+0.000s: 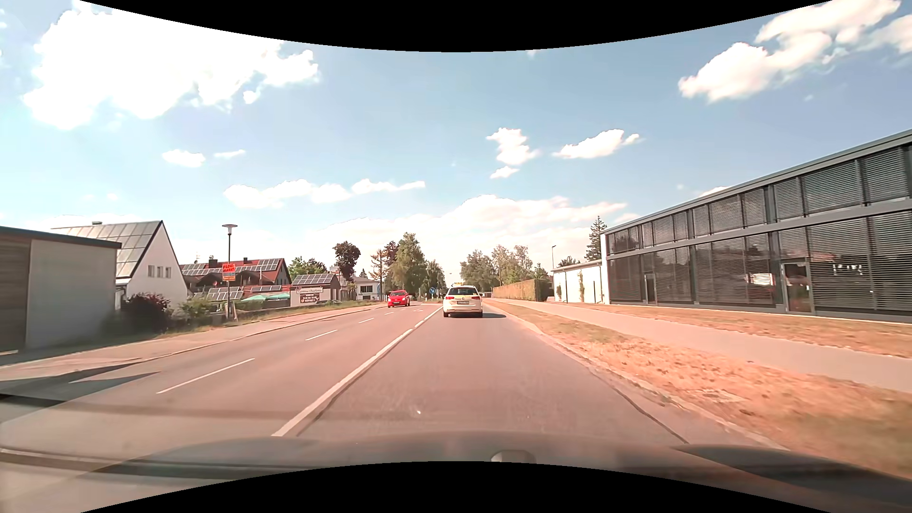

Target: Follow the waypoints while adhering to traffic rules and regulations

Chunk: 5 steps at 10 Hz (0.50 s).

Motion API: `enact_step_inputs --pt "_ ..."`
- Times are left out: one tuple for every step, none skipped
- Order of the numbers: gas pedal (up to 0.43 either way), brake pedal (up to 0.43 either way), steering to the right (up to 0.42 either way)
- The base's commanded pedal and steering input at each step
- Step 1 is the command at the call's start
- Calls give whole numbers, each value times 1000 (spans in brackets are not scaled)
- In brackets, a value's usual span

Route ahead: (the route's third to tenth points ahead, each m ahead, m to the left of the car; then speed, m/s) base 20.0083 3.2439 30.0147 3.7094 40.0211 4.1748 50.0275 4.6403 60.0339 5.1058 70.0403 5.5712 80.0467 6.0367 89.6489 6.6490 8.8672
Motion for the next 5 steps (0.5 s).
enact_step_inputs --pt "209 0 -12" --pt "209 0 -12" --pt "209 0 -13" --pt "209 0 -13" --pt "209 0 -14"
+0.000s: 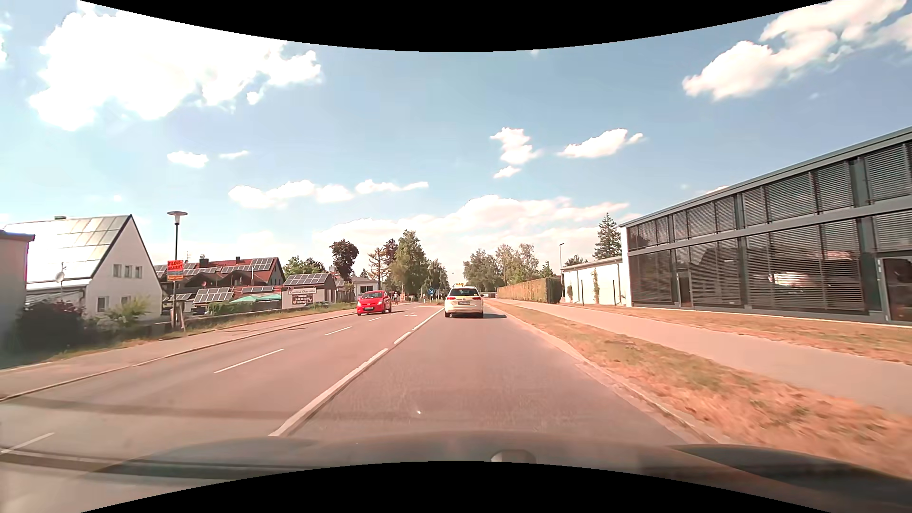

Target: Follow the waypoints while adhering to traffic rules and regulations

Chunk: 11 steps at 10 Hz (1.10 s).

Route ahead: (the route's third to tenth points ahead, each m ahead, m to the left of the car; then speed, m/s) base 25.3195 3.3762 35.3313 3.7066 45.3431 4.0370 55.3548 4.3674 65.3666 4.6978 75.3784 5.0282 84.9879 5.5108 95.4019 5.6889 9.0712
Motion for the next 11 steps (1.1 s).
enact_step_inputs --pt "209 0 -15" --pt "209 0 -15" --pt "209 0 -15" --pt "209 0 -14" --pt "209 0 -12" --pt "189 0 -9" --pt "169 0 -8" --pt "169 0 -7" --pt "157 0 -7" --pt "138 0 -7" --pt "138 0 -7"
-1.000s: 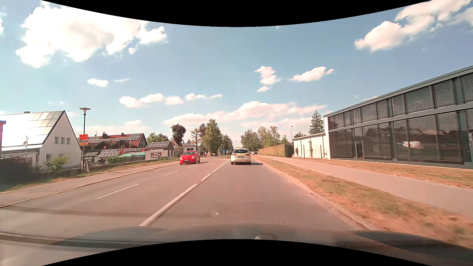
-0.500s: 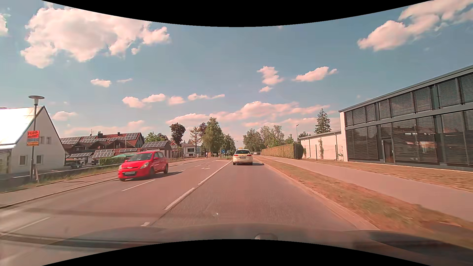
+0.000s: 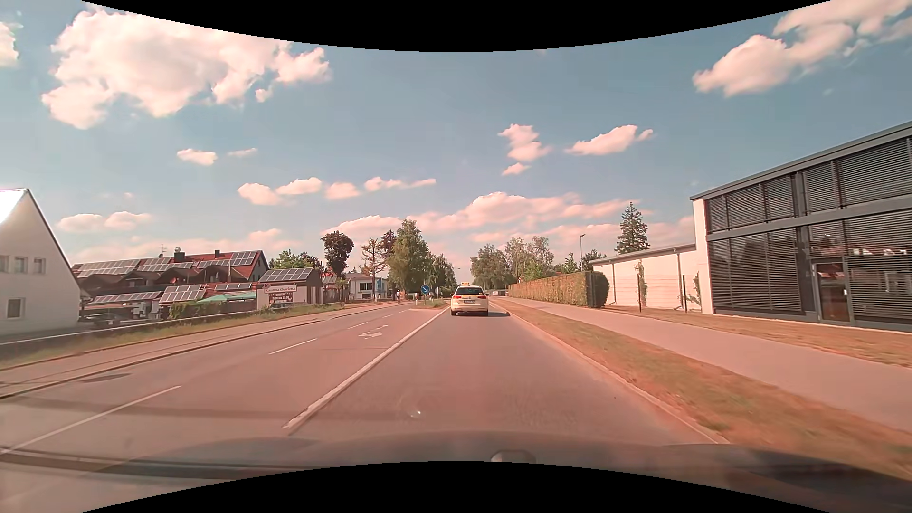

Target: Follow the waypoints while adhering to traffic rules and regulations

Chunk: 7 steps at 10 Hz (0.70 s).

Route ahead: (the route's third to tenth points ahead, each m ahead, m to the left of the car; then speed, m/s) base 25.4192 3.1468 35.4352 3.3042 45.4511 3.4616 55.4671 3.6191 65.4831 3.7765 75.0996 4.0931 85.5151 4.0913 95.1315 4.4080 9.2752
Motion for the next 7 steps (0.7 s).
enact_step_inputs --pt "130 0 -7" --pt "118 0 -7" --pt "110 0 -7" --pt "110 0 -7" --pt "110 0 -7" --pt "110 0 -7" --pt "110 0 -7"
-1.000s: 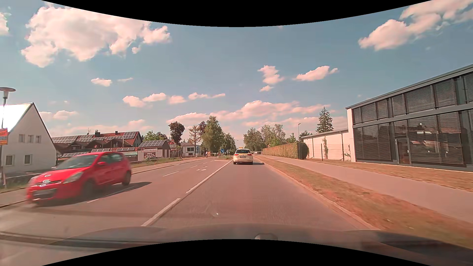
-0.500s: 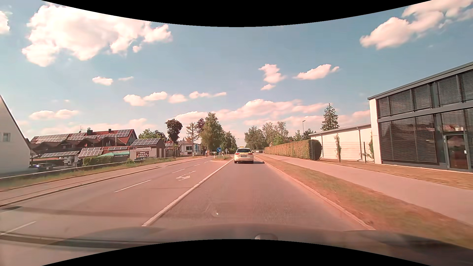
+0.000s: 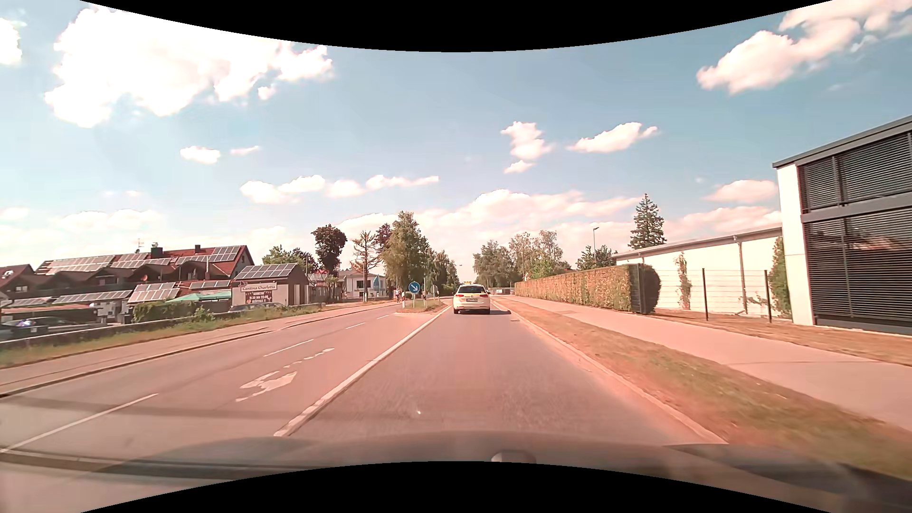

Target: Follow the waypoints while adhering to traffic rules and regulations

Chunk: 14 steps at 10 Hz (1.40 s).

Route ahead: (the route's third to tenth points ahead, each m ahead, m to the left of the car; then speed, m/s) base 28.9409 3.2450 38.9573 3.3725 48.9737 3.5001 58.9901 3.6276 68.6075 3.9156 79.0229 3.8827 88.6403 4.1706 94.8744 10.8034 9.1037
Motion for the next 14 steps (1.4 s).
enact_step_inputs --pt "110 0 -7" --pt "110 0 -7" --pt "110 0 -7" --pt "110 0 -7" --pt "110 0 -6" --pt "110 0 -6" --pt "110 0 -6" --pt "110 0 -5" --pt "110 0 -3" --pt "110 0 -2" --pt "110 0 -2" --pt "110 0 -2" --pt "110 0 -2" --pt "110 0 -2"
